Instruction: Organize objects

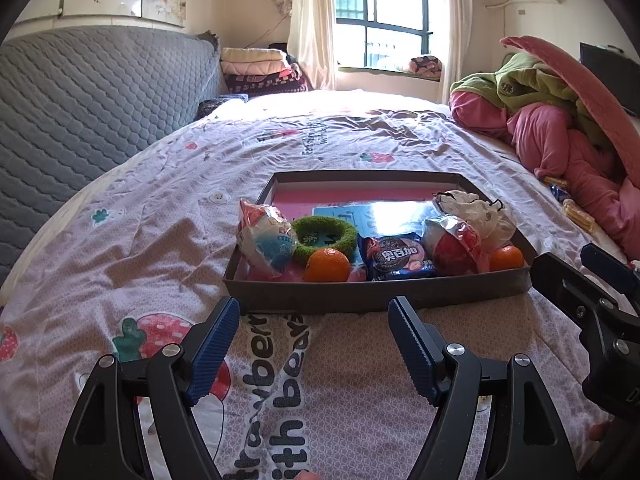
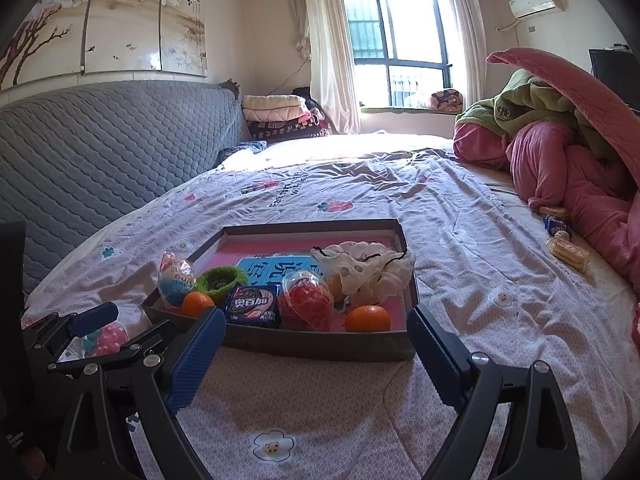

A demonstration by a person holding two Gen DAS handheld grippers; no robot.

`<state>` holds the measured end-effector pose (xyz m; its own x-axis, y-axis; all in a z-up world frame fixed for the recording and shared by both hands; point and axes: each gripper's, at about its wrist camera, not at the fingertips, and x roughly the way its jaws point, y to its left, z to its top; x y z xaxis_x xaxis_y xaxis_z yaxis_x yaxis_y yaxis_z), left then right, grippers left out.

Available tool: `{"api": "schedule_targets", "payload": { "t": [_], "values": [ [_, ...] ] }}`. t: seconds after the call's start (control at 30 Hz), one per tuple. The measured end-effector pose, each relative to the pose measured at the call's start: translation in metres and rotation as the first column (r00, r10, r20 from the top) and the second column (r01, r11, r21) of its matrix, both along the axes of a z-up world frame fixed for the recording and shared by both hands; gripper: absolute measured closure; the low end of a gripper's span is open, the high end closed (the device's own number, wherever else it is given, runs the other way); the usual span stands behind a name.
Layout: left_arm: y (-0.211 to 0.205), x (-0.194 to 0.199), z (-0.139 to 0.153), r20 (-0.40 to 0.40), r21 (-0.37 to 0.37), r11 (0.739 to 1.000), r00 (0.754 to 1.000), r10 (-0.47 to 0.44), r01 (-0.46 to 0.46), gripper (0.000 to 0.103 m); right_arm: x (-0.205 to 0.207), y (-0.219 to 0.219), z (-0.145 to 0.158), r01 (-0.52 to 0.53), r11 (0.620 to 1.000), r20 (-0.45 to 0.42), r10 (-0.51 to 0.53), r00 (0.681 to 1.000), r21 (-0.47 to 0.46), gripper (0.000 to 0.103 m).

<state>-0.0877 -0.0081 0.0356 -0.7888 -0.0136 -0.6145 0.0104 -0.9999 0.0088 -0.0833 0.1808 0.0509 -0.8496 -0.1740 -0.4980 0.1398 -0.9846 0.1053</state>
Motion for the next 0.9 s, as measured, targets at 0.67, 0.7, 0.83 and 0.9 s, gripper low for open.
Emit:
{"api": "schedule_targets", "payload": {
  "t": [0.67,0.7,0.83,0.9],
  "values": [
    [-0.008,0.029,-0.028,0.100,0.047,0.999,0.995,-0.015,0.011,0.025,0.032,-0.006,-0.023,-0.061,0.998,0.074,0.060,0.995,0.013,0.011],
    [-0.009,0.030,-0.030,0.100,0.039,0.999,0.995,-0.010,0.006,0.025,0.034,-0.006,-0.024,-0.062,0.998,0.077,0.061,0.995,0.017,0.011],
    [-0.008,0.032,-0.035,0.117,0.042,0.999,0.993,-0.023,0.018,0.025,0.039,-0.007,-0.031,-0.073,0.997,0.096,0.070,0.993,0.027,0.011],
    [-0.007,0.034,-0.036,0.121,0.042,0.999,0.992,-0.032,0.027,0.025,0.040,-0.007,-0.034,-0.071,0.997,0.105,0.068,0.992,0.031,0.011]
  ]
}}
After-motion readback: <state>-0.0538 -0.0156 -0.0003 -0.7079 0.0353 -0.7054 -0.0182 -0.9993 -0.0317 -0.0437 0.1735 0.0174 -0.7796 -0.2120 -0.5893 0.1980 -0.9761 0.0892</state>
